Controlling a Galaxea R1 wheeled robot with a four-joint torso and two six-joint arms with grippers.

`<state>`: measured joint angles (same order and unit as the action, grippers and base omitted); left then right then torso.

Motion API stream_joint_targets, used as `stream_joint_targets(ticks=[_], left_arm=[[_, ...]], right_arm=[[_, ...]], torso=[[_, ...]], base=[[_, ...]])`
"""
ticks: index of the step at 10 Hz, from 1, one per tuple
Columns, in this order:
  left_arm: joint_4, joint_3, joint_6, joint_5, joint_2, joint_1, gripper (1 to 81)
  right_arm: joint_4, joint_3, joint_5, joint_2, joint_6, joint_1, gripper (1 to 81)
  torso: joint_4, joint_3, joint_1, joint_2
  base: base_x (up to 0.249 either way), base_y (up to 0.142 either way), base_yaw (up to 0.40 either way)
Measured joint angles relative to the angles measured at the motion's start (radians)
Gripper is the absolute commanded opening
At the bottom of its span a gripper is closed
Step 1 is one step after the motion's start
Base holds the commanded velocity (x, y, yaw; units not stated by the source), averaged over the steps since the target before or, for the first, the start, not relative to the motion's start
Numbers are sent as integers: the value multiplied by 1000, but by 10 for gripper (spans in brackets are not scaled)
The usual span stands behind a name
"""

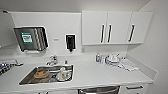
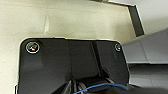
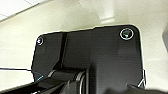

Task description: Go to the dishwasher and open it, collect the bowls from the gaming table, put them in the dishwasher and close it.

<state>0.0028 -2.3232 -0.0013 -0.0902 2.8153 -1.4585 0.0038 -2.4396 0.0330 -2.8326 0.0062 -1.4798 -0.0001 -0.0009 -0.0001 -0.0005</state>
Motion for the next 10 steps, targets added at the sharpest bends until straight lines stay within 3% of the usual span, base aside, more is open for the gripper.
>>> stream_joint_targets(ticks=[5,10], left_arm=[[0,32,1,-22,-23,-16,811],[0,52,1,-27,-42,-10,811]], right_arm=[[10,195,0,118,7,-4,811],[22,314,1,197,7,12,811]], torso=[[0,-8,32,-52],[0,-153,132,-208]], base=[[0,0,0],[0,0,0]])
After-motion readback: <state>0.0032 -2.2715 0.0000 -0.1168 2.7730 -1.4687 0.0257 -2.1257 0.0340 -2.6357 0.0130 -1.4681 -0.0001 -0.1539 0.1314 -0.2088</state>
